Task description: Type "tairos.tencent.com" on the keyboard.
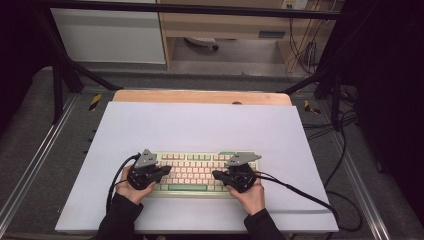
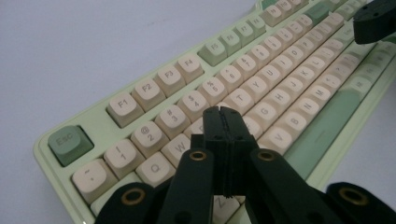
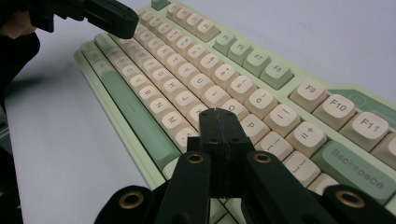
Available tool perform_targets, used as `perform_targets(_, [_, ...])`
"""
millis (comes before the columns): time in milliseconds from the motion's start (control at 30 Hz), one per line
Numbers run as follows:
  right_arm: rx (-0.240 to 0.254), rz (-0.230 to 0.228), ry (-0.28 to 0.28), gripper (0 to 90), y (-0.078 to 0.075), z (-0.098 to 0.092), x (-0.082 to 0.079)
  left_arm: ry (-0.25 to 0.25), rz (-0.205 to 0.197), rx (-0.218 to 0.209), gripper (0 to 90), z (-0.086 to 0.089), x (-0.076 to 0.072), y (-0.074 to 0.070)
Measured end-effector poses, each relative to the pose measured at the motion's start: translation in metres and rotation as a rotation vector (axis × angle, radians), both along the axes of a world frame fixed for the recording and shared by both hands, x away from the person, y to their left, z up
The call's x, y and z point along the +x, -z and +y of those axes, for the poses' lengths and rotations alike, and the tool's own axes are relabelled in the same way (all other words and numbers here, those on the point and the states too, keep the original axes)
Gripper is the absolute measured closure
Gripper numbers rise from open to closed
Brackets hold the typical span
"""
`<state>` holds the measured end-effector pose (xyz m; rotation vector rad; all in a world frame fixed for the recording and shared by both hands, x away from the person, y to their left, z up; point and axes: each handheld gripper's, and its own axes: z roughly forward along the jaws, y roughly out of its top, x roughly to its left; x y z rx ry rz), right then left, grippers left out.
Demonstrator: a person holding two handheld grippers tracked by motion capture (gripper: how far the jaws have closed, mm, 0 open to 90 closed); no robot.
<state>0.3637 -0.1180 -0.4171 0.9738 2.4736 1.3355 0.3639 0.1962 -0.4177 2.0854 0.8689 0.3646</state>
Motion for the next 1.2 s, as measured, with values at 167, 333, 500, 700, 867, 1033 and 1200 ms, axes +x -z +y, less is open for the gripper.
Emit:
perform_targets(167, [0.002, 0.002, -0.01, 90.0, -0.001, 0.005, 0.0, -0.008, 0.003, -0.015, 89.8, 0.009, -0.004, -0.001])
perform_targets(333, [0.001, 0.005, -0.019, 90.0, 0.0, 0.012, 0.0, -0.009, 0.005, -0.026, 89.8, 0.014, -0.007, -0.001])
perform_targets(500, [0.005, 0.012, -0.03, 90.0, -0.002, 0.021, 0.0, -0.011, 0.001, -0.028, 89.8, 0.018, -0.011, -0.002])
perform_targets(700, [-0.003, 0.02, -0.048, 90.0, 0.001, 0.037, 0.001, -0.014, 0.005, -0.031, 89.8, 0.021, -0.011, 0.0])
perform_targets(867, [0.0, 0.028, -0.055, 90.0, 0.004, 0.045, 0.002, -0.015, 0.009, -0.03, 89.8, 0.021, -0.01, 0.001])
perform_targets(1033, [-0.002, 0.029, -0.07, 90.0, 0.007, 0.054, 0.003, -0.017, 0.01, -0.032, 89.8, 0.022, -0.01, 0.002])
perform_targets(1200, [0.002, 0.044, -0.068, 90.0, 0.012, 0.058, 0.004, -0.016, 0.011, -0.033, 89.8, 0.022, -0.01, 0.002])
